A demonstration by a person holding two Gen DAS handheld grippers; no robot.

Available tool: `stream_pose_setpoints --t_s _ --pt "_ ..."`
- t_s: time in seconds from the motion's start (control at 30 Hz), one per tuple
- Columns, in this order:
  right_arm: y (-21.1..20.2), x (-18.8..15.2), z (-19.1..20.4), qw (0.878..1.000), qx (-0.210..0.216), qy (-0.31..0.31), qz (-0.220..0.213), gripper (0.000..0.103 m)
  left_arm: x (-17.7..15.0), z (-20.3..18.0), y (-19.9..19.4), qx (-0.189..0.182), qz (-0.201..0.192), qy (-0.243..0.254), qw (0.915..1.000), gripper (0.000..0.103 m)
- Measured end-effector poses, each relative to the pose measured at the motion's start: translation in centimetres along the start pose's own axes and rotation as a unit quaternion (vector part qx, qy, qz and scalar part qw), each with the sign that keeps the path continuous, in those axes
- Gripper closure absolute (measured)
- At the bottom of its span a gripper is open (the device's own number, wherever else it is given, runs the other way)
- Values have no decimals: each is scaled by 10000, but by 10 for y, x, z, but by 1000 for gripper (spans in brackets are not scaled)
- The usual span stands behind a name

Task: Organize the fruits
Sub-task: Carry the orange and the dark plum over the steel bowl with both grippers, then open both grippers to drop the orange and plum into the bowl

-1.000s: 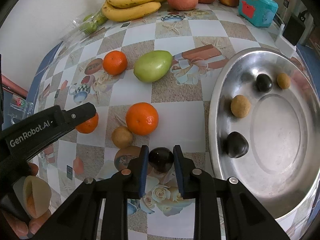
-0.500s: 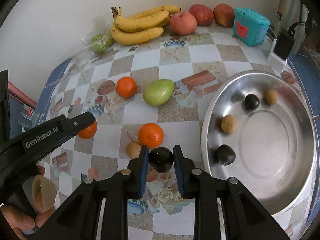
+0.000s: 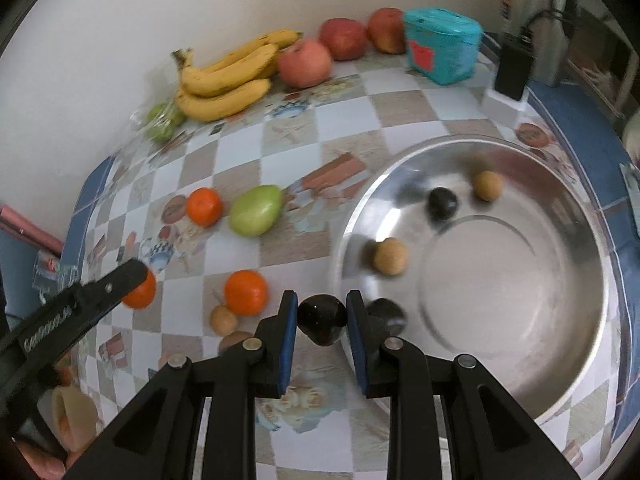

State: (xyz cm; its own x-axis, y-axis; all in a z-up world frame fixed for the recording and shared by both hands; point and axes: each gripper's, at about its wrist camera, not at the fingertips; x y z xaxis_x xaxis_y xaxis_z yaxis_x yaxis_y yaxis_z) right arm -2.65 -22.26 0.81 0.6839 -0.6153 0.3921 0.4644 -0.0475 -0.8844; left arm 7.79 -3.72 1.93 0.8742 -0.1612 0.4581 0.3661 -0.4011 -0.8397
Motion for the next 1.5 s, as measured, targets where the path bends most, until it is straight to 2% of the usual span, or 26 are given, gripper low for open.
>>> stream_pose_setpoints --t_s 0.2,0.37,0.6,0.7,0.8,1.03,1.27,1.5 --pt "-5 4 -27 9991 -215 351 -77 77 -13 -30 2 -210 145 407 9988 64" --pt "-9 6 -51 9973 -357 634 -124 77 -30 -64 6 -486 334 873 9944 64" --pt "-17 6 -85 9924 -622 1043 -222 77 -53 -103 7 -819 466 1572 9831 64" --pt "-20 5 -97 9900 -737 1179 -244 77 -59 -112 8 -1012 554 1676 9791 64" --pt "-22 5 -107 9883 -763 1297 -261 77 -65 -121 10 -1418 778 1648 9730 64" --pt "-17 4 -106 9892 -756 1245 -168 77 -82 -141 22 -1451 935 1916 9662 64" --pt "-9 2 -108 9889 -767 1274 -26 77 -84 -137 35 -1399 1100 1795 9675 64" --pt "-8 3 -107 9888 -791 1266 -7 77 -83 -137 30 -1462 1030 1807 9671 63"
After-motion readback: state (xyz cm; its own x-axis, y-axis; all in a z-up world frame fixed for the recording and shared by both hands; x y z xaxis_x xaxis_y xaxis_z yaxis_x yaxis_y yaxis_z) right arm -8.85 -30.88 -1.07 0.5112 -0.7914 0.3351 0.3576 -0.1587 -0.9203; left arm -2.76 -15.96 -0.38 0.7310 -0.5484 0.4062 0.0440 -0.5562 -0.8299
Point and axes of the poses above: each gripper's, at about its wrist camera, not at the fingertips, and y roughly the way its jaws point, z to its left, x to its top, and after that the axes turned 3 degrees about -z, right-handed
